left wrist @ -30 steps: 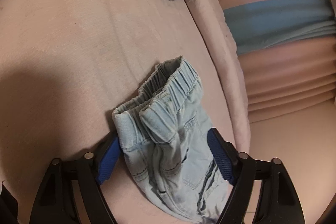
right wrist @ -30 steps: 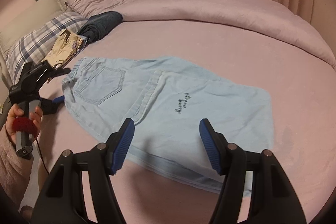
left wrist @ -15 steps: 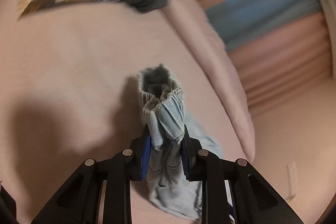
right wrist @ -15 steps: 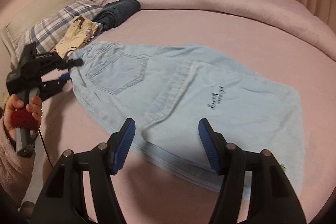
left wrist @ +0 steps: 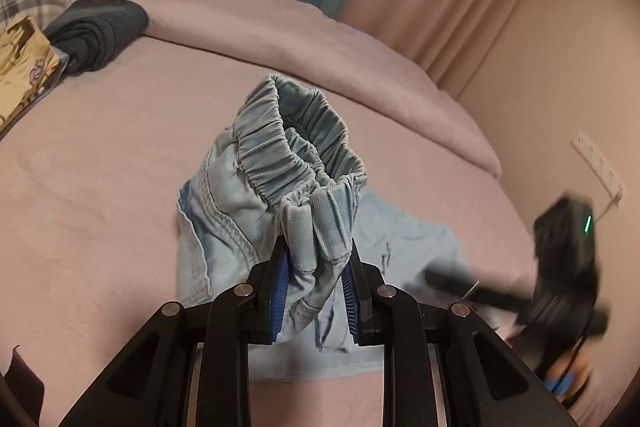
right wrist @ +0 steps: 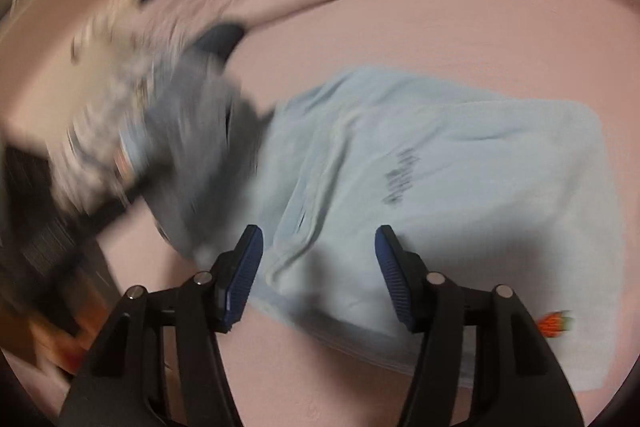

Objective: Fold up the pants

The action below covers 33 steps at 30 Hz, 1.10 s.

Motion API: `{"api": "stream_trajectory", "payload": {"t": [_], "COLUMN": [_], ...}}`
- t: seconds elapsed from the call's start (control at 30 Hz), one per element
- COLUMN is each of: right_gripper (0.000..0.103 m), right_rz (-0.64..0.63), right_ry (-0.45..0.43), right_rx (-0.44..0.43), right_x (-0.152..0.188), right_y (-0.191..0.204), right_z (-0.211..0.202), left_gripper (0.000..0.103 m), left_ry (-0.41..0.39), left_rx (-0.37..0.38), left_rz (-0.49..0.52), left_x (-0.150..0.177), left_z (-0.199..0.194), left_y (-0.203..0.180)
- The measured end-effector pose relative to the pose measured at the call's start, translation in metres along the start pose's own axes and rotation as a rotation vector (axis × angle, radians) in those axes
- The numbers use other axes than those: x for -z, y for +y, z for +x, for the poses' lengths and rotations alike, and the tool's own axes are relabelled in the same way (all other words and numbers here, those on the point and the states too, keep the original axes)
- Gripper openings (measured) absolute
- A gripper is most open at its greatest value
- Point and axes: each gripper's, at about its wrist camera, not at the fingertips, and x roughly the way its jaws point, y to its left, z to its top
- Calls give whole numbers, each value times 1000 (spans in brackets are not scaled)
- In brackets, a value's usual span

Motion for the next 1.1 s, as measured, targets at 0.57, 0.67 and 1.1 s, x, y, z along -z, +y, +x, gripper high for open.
{"api": "stream_trajectory", "payload": {"t": [0.57, 0.67, 1.1], "right_gripper": [65, 16, 6], "right_rz": [-3, -37, -15], "right_ry": [157, 173, 33], "right_rx": [-134, -82, -115], "right_x": [-75, -80, -91], "right_y": [50, 45, 8], "right_z": [41, 48, -20], "left_gripper": [23, 23, 23], "left_ry": [143, 134, 124], "left_rx": [-43, -24, 101], "left_rz": [315, 294, 343], "left_x": [24, 19, 4], "left_z": [32, 27, 32], "left_y": [-46, -47, -90]}}
